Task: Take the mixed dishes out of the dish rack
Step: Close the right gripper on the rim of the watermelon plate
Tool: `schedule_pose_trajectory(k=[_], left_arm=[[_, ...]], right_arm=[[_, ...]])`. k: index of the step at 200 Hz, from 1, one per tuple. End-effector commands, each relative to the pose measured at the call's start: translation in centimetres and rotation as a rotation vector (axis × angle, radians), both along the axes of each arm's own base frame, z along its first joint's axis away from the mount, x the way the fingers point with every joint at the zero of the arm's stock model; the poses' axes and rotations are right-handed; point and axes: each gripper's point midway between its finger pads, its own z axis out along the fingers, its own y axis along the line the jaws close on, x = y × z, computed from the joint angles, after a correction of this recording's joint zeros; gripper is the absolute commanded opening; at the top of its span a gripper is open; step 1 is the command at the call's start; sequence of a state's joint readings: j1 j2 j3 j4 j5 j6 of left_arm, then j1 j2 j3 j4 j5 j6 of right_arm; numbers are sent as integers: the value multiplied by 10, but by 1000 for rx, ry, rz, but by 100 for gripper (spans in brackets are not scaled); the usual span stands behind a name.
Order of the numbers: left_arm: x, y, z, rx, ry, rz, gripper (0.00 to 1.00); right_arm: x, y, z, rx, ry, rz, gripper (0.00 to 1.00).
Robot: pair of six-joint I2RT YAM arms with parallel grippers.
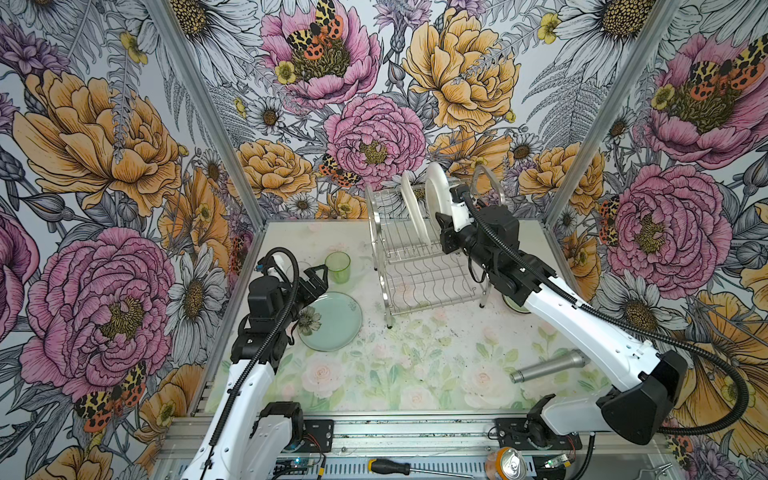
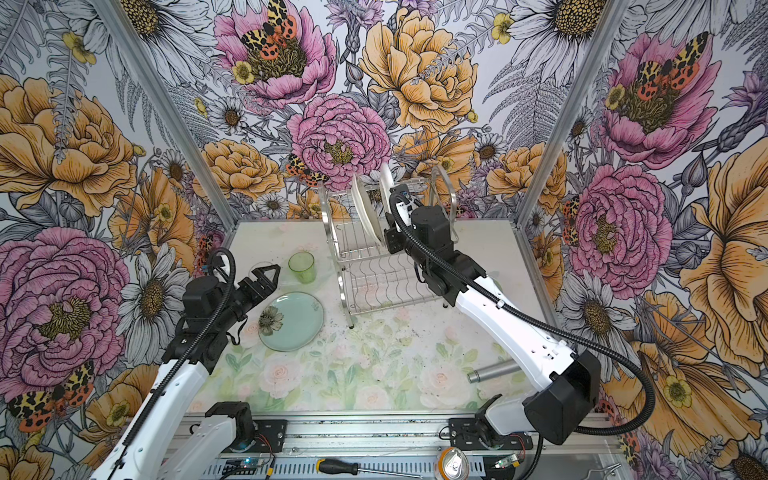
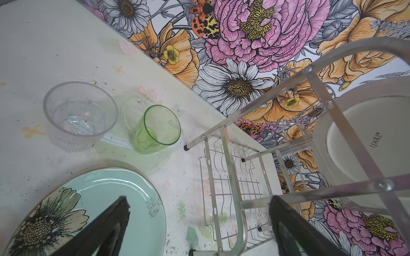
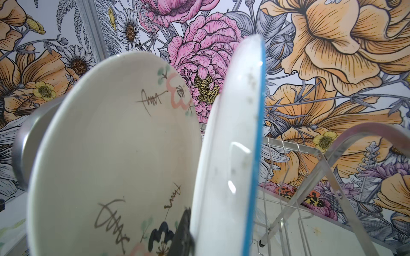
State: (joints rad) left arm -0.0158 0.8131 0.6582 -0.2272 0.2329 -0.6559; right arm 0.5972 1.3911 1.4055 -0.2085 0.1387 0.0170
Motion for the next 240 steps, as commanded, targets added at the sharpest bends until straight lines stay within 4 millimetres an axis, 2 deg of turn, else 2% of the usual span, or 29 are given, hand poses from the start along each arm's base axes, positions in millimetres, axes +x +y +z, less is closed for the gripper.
schedule_pose_trajectory(k=[1,72,98,129,195,240], left_arm=[[-2,-1,0,-15,-9,-12,99],[-2,-4,3,-11,-35,-39,99],[-1,-4,1,-15,-29,-35,99],[-1,-4,-1,-20,-21,-38,99],[-4,-5,4,-26,-32,-43,99],[-7,-7,17,-30,-58,-49,99]], right_arm=[[-2,-2,59,79,-160,-17,0],[-16,-13,90,141,-290,-29,0],[-22,-10,97,137,-328,-3,0],[-27,-16,109,124,-377,-19,0],[-43,-22,119,35,-457,-22,0],[-54,-27,122,-11,-504,-49,0]])
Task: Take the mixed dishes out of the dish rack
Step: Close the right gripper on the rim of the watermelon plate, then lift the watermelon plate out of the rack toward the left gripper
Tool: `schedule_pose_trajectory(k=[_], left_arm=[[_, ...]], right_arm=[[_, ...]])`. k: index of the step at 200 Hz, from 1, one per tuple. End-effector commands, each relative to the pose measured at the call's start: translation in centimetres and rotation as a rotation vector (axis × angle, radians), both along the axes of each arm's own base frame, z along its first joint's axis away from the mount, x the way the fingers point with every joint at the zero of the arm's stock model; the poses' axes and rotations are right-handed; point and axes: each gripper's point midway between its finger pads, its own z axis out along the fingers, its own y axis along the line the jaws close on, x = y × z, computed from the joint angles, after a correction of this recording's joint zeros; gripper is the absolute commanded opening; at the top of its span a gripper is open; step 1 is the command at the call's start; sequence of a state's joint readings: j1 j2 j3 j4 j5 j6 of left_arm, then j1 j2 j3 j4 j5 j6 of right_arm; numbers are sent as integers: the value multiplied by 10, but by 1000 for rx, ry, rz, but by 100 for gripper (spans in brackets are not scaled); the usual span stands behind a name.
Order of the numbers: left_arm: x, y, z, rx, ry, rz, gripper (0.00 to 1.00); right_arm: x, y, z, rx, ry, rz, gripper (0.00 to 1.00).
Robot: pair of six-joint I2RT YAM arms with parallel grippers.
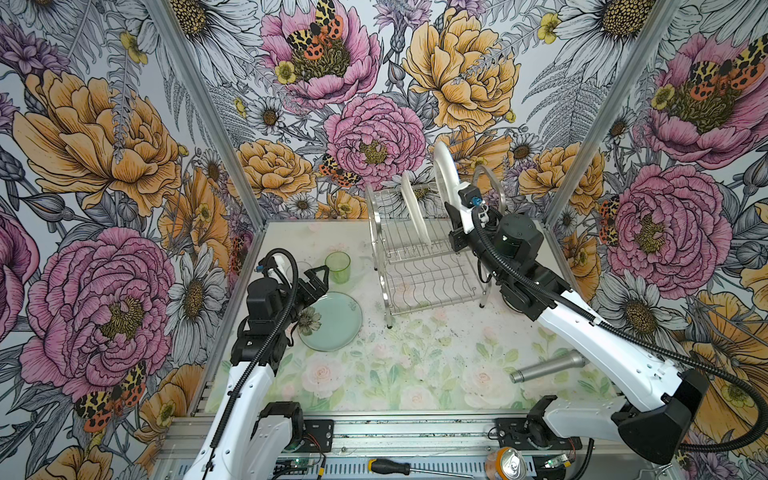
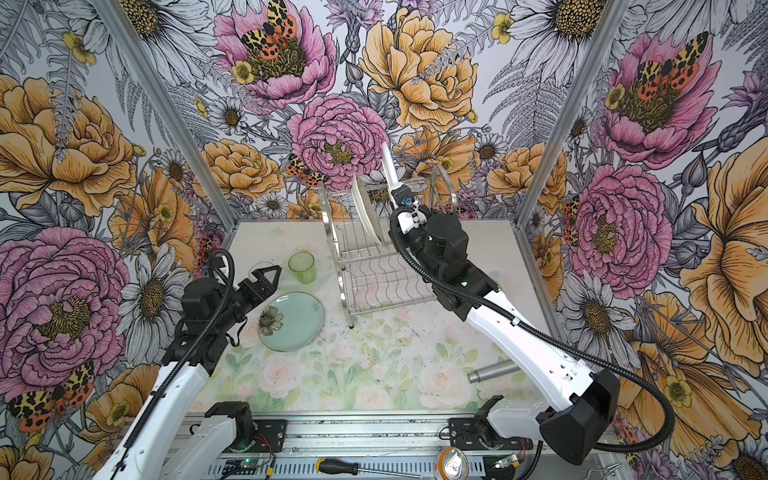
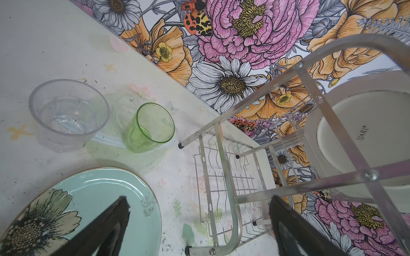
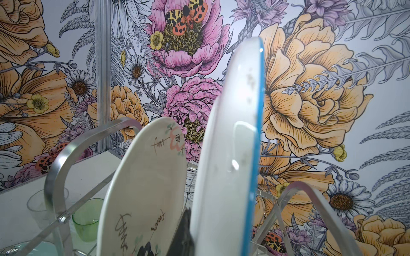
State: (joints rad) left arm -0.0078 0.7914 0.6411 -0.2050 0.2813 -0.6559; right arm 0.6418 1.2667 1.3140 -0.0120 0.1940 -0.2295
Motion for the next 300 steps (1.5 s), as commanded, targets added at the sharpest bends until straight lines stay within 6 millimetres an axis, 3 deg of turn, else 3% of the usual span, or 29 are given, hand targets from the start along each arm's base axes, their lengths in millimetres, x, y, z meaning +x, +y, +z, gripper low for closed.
schedule_pose_trajectory(k=[1,53,105,109,173,262,300], left_arm=[[-4,-1,13,-15,-32,-12,99],[-8,-3,33,-18,-68,-22,99],[-30,-4,55,-30,-126,-20,99],[-33,-4,57,-30,-133,-20,99],[-59,-6,88,-62,-223,-29,99],[-75,-4,99,-63,-257,-18,99],[-85,-7,117,-61,-315,-44,99]], right_arm=[[-24,-18,66,88,-211,-34,0],[-37,-8,78,56,-269,-18,0],[-52,7,91,-33,-346,-22,0],[-58,17,90,-42,-349,2,0],[-78,52,91,-210,-443,-15,0],[-94,73,93,-330,-523,-61,0],[-91,81,85,-446,-551,-119,0]])
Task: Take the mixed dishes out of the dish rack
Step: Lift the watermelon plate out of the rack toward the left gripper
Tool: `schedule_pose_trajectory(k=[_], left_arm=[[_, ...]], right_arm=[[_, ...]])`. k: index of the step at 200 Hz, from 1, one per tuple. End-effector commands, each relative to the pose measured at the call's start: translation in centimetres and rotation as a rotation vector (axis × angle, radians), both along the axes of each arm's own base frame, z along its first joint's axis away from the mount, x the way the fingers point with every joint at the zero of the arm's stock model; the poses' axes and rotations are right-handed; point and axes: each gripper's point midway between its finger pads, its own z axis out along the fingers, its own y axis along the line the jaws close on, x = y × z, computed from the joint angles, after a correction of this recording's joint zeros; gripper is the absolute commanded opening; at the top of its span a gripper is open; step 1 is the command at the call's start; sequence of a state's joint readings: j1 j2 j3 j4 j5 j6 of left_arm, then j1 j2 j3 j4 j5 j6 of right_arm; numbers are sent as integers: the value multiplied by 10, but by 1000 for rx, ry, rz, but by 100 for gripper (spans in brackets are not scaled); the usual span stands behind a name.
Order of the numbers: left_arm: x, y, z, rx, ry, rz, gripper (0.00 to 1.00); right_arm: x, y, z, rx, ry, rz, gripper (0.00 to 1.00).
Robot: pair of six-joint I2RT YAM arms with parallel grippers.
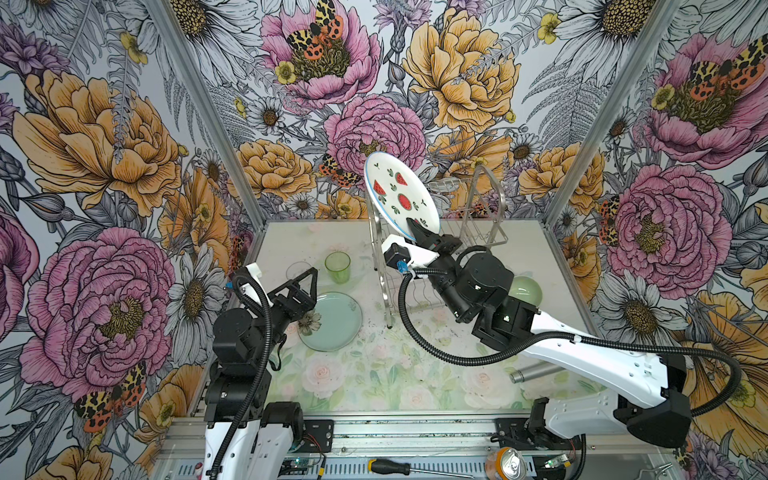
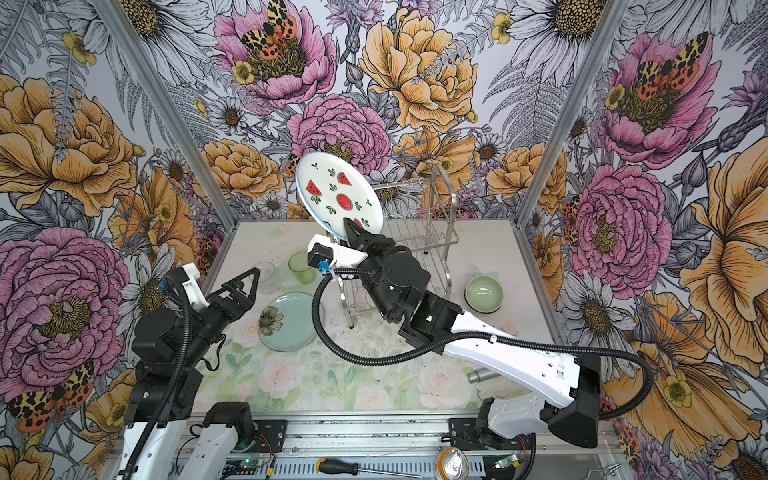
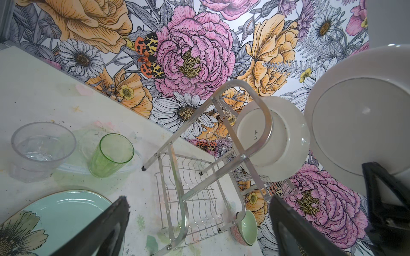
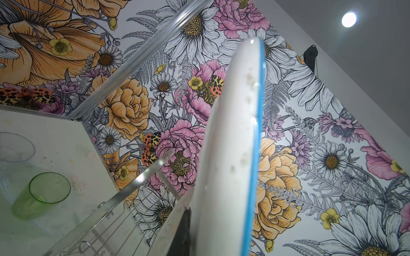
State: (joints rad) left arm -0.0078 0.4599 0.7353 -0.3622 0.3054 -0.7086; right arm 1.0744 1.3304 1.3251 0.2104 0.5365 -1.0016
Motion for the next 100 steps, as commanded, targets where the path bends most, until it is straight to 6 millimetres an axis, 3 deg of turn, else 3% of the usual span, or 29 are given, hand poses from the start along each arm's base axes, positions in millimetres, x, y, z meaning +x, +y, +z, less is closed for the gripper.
schedule_pose_trajectory(k=[1,49,100], left_arm=[[-12,-4,23,-2,-66,-29,99],[-25,-14,52,5,-162,-87,99],[-36,-23,71,7,-223,-146,99]], right_arm=[[-7,-18,56,96,-142,-72,0],[-6,-6,49,17,-215,-145,0],[-20,9,50,-17,-291,-144,0]])
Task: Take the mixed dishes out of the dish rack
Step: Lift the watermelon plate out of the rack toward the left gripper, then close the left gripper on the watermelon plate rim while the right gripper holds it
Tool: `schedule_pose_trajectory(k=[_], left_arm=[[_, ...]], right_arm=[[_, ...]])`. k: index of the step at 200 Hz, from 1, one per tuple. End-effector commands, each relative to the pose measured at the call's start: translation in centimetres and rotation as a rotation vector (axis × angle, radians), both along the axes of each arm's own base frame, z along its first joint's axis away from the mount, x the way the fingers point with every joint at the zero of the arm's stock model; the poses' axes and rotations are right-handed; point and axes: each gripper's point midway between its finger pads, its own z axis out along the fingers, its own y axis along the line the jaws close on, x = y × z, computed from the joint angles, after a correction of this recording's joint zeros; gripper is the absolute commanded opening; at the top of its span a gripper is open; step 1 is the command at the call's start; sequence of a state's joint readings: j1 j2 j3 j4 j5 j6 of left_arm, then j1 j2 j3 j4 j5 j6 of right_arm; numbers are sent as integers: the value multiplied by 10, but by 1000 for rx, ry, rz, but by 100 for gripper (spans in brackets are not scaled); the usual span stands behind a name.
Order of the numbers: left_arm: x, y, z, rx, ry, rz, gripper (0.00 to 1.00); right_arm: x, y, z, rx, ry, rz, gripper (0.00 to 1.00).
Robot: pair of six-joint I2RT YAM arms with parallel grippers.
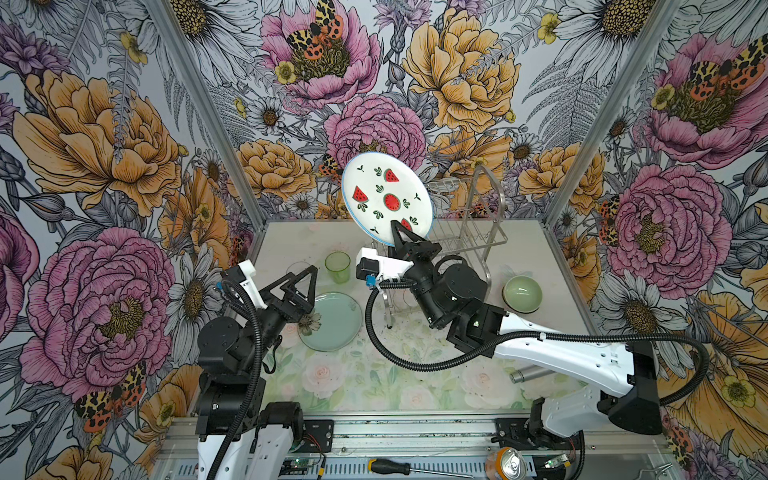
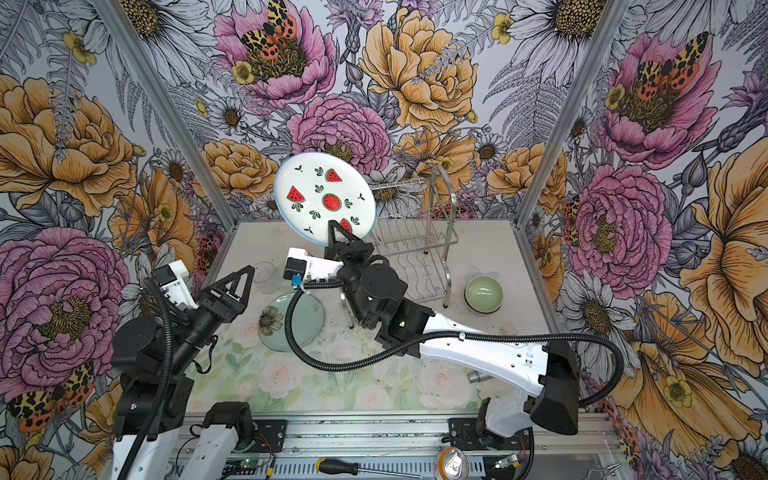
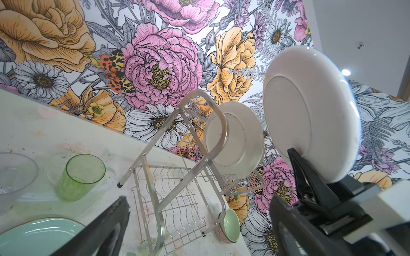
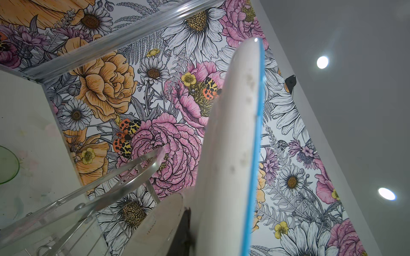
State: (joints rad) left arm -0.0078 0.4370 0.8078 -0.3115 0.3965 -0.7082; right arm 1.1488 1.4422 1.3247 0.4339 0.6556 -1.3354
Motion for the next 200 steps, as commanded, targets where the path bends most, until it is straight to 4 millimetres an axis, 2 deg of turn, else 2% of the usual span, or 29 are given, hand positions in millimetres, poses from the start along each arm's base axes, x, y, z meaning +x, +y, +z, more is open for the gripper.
schedule_pose_trajectory(k=[1,36,97,157,200], left_arm=[[-14,-8,23,6,-79,-56,99],[-28,-9,38,30,-130,-54,99],[-46,-18,60,13,-190,-120,99],[-41,-22,68,-2,-207,-151,99],[-33,-30,76,-16,-209,-210,99]], right_arm=[[-17,-19,52,151,-124,-9,0],[-24,-13,47,111,-132,7,0],[-23,-2,32,40,-153,-23,0],[-27,11,18,-41,-251,-63,0],[-27,18,8,-51,-257,-88,0]])
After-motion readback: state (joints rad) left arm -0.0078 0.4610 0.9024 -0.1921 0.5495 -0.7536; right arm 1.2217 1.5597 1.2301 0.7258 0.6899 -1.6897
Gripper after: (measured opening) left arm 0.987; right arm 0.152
